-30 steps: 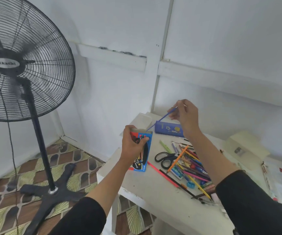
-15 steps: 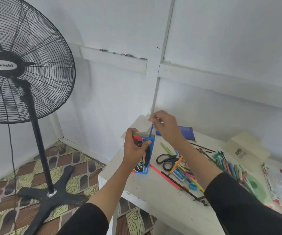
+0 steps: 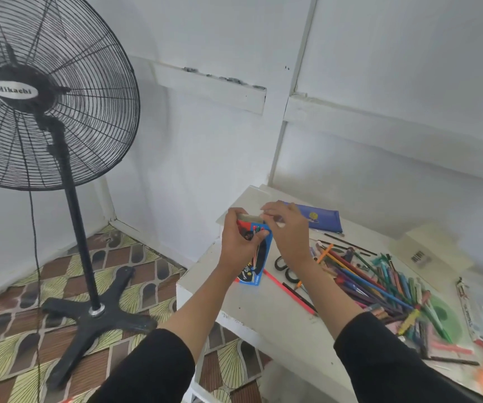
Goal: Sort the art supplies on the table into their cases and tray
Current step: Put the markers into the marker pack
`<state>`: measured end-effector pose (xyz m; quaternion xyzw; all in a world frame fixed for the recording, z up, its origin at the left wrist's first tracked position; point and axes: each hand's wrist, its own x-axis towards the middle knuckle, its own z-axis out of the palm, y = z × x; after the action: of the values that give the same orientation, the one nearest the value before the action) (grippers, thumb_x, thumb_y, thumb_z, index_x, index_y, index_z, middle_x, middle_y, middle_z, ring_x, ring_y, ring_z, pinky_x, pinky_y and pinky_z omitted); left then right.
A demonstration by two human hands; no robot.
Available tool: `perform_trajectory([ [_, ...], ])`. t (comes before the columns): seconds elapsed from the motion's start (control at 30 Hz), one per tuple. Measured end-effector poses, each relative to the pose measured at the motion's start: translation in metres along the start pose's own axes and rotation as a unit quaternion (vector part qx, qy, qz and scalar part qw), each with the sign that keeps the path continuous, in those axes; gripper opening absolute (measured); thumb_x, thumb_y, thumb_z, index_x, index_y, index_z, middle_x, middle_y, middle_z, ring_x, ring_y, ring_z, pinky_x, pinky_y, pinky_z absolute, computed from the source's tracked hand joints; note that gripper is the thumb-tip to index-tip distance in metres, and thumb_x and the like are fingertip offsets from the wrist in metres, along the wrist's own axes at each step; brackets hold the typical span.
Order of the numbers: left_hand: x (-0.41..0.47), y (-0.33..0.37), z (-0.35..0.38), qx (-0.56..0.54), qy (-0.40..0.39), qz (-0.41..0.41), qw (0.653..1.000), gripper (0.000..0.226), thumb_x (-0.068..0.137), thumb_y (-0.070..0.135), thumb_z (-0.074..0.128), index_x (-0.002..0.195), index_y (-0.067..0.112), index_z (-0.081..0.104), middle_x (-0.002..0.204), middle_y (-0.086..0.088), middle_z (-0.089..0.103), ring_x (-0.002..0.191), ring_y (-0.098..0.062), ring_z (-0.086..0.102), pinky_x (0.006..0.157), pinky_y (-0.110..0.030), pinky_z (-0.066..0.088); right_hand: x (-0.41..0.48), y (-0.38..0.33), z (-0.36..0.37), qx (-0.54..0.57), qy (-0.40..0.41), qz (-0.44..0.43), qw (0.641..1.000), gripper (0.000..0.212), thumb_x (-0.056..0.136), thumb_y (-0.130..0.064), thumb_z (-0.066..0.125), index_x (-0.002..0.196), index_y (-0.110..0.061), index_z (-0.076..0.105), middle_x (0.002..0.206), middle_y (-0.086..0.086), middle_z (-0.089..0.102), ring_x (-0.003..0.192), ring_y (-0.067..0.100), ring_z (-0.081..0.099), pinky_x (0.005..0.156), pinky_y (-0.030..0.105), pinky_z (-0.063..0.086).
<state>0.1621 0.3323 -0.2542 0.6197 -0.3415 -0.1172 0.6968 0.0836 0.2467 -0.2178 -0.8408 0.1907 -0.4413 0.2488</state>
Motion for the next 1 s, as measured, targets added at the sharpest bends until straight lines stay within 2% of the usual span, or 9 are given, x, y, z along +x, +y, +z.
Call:
perform_trajectory([
  [0.17, -0.001, -0.002, -0.001, 0.015, 0.002, 0.025, 1.0, 0.046, 0.078, 0.004, 0.074, 0.104, 0.017, 0.038, 0.099, -0.009, 0.05, 0.079, -0.004, 0.057, 0.069, -0.015, 0.05, -0.009, 0.014, -0.001, -0.072, -0.015, -0.084, 0.994, 0.024, 0.086, -0.03, 0.057, 0.085, -0.01, 0.071, 0.1, 0.003, 0.068, 0.096, 0.015, 0.051, 0.083, 0.025, 0.04],
  [0.3, -0.002, 0.0, -0.001, 0.002, -0.003, 0.018, 1.0, 0.046, 0.079, 0.007, 0.074, 0.107, 0.017, 0.039, 0.102, -0.01, 0.05, 0.08, -0.004, 0.058, 0.07, -0.016, 0.051, -0.017, 0.016, -0.001, -0.01, -0.039, 0.006, 0.999, 0.027, 0.088, -0.034, 0.056, 0.101, -0.013, 0.067, 0.117, 0.0, 0.061, 0.106, 0.015, 0.052, 0.091, 0.025, 0.04],
  [0.4, -0.004, 0.001, -0.003, -0.038, -0.023, 0.016, 0.999, 0.052, 0.081, 0.001, 0.071, 0.118, 0.019, 0.037, 0.11, -0.008, 0.053, 0.093, -0.012, 0.062, 0.076, -0.019, 0.053, -0.014, 0.003, -0.004, 0.127, -0.059, 0.158, 0.977, 0.033, 0.092, -0.024, 0.059, 0.122, -0.016, 0.049, 0.108, -0.002, 0.061, 0.09, 0.008, 0.061, 0.071, 0.008, 0.045],
  [0.47, -0.005, -0.001, -0.007, -0.076, -0.037, -0.003, 0.996, 0.056, 0.086, 0.0, 0.065, 0.127, 0.022, 0.034, 0.116, -0.008, 0.055, 0.101, -0.017, 0.064, 0.083, -0.026, 0.054, -0.01, 0.0, -0.005, 0.149, -0.083, 0.236, 0.957, 0.032, 0.094, -0.027, 0.055, 0.123, -0.014, 0.049, 0.101, -0.003, 0.062, 0.081, 0.0, 0.058, 0.066, 0.008, 0.045],
  [0.6, -0.002, 0.001, -0.016, -0.086, -0.05, -0.016, 0.995, 0.044, 0.093, 0.004, 0.057, 0.128, 0.022, 0.037, 0.121, -0.009, 0.052, 0.109, -0.02, 0.059, 0.091, -0.032, 0.052, -0.003, 0.001, -0.009, 0.119, -0.101, 0.208, 0.966, 0.025, 0.095, -0.027, 0.054, 0.114, -0.012, 0.062, 0.103, 0.001, 0.065, 0.082, 0.003, 0.059, 0.074, 0.013, 0.049],
  [0.7, 0.0, 0.012, -0.015, -0.096, -0.071, -0.049, 0.992, 0.033, 0.097, 0.014, 0.053, 0.124, 0.025, 0.037, 0.117, -0.011, 0.051, 0.1, -0.022, 0.06, 0.083, -0.032, 0.054, 0.002, -0.002, -0.012, 0.177, -0.086, 0.207, 0.958, 0.012, 0.094, -0.022, 0.056, 0.092, -0.025, 0.067, 0.098, 0.0, 0.068, 0.092, 0.017, 0.065, 0.077, 0.036, 0.057],
  [0.77, 0.001, 0.017, -0.012, -0.078, -0.077, -0.062, 0.992, 0.027, 0.097, 0.026, 0.052, 0.118, 0.035, 0.038, 0.118, -0.013, 0.048, 0.104, -0.031, 0.061, 0.087, -0.043, 0.054, 0.005, -0.007, -0.013, 0.189, -0.089, 0.211, 0.955, 0.015, 0.094, -0.021, 0.056, 0.085, -0.026, 0.068, 0.095, 0.006, 0.07, 0.09, 0.021, 0.066, 0.072, 0.04, 0.059],
  [0.87, 0.003, 0.015, -0.009, -0.062, -0.071, -0.083, 0.992, 0.028, 0.088, 0.037, 0.053, 0.11, 0.046, 0.038, 0.121, -0.013, 0.042, 0.111, -0.036, 0.056, 0.092, -0.053, 0.05, 0.007, -0.011, -0.016, 0.183, -0.101, 0.209, 0.955, 0.012, 0.093, -0.019, 0.058, 0.088, -0.023, 0.069, 0.091, 0.003, 0.07, 0.086, 0.016, 0.067, 0.066, 0.031, 0.058],
  [1.0, 0.008, 0.013, -0.004, -0.063, -0.055, -0.09, 0.992, 0.039, 0.082, 0.032, 0.051, 0.115, 0.043, 0.033, 0.12, -0.019, 0.043, 0.112, -0.032, 0.054, 0.095, -0.046, 0.05, 0.006, -0.01, -0.018, 0.191, -0.13, 0.234, 0.944, 0.013, 0.091, -0.014, 0.061, 0.102, -0.012, 0.067, 0.093, 0.001, 0.068, 0.082, 0.001, 0.065, 0.057, 0.016, 0.051],
])
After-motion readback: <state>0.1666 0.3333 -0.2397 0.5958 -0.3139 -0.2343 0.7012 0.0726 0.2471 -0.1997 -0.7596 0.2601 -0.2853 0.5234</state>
